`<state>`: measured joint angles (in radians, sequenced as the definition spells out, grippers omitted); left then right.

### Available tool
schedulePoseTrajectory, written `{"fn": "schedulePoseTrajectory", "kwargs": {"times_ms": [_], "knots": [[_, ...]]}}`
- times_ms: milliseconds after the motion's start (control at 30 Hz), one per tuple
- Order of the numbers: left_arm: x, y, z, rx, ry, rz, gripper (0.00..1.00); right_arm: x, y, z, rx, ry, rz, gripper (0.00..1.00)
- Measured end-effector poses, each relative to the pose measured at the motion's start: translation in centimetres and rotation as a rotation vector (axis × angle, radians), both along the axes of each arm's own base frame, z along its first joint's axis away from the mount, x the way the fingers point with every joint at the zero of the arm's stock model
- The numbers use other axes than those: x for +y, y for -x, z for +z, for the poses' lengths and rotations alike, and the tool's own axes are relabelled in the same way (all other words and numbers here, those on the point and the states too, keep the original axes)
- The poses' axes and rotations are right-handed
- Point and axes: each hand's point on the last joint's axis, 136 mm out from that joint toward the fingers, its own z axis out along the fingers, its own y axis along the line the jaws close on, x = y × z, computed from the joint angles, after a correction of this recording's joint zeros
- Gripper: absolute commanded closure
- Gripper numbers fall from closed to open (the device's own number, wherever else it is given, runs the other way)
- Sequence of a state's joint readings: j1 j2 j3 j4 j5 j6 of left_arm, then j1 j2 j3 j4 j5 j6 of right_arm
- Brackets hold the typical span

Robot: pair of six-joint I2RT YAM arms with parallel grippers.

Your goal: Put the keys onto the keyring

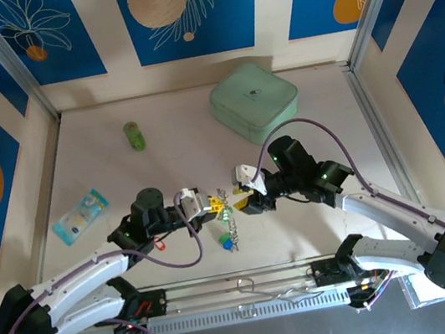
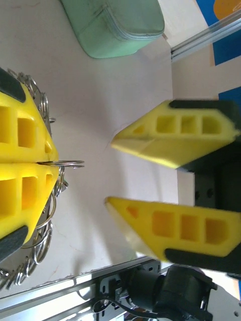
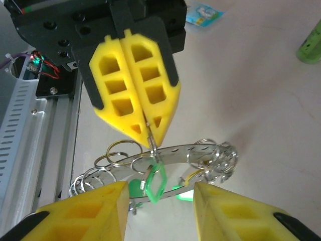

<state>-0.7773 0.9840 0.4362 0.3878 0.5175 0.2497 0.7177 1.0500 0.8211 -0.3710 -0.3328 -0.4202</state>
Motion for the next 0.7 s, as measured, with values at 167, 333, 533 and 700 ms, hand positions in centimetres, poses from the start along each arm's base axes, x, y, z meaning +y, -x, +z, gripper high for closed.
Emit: {"fn": "schedulePoseTrajectory", "kwargs": {"times_ms": [167, 333, 533, 700], "knots": [[-0.1, -0.2, 1.0, 0.005, 0.073, 0.019, 1.0, 0.1, 0.2, -1.3, 0.047, -0.007, -0.014, 0.62], [-0.1, -0.3, 1.7, 0.014, 0.116, 0.024, 1.0, 0.7, -0.4, -1.4, 0.053, -0.025, -0.017, 0.65], [-0.1, -0.3, 2.0, 0.026, 0.14, 0.027, 1.0, 1.1, -0.4, -1.4, 0.062, -0.036, -0.006, 0.82], [-0.1, -0.3, 2.5, 0.03, 0.164, 0.028, 1.0, 1.2, -0.3, -1.3, 0.059, -0.043, 0.006, 0.93]]}}
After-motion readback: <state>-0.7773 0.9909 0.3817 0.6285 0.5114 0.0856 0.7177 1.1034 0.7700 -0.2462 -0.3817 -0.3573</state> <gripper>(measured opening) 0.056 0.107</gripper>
